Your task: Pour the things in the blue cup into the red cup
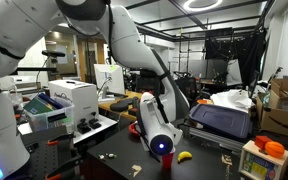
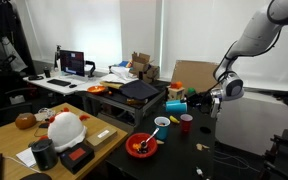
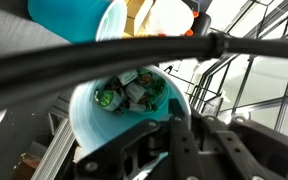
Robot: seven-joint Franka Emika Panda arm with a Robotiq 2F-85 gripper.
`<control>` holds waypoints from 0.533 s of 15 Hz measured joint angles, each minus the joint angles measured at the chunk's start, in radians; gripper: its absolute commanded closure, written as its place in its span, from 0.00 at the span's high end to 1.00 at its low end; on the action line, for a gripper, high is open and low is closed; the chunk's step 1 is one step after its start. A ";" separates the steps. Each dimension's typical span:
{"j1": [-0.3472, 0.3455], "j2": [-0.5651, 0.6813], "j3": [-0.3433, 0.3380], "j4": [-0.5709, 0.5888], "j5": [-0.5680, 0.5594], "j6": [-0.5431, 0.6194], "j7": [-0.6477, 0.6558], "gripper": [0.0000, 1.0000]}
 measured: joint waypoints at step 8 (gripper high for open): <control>-0.020 0.021 -0.018 -0.021 0.002 -0.047 -0.020 0.01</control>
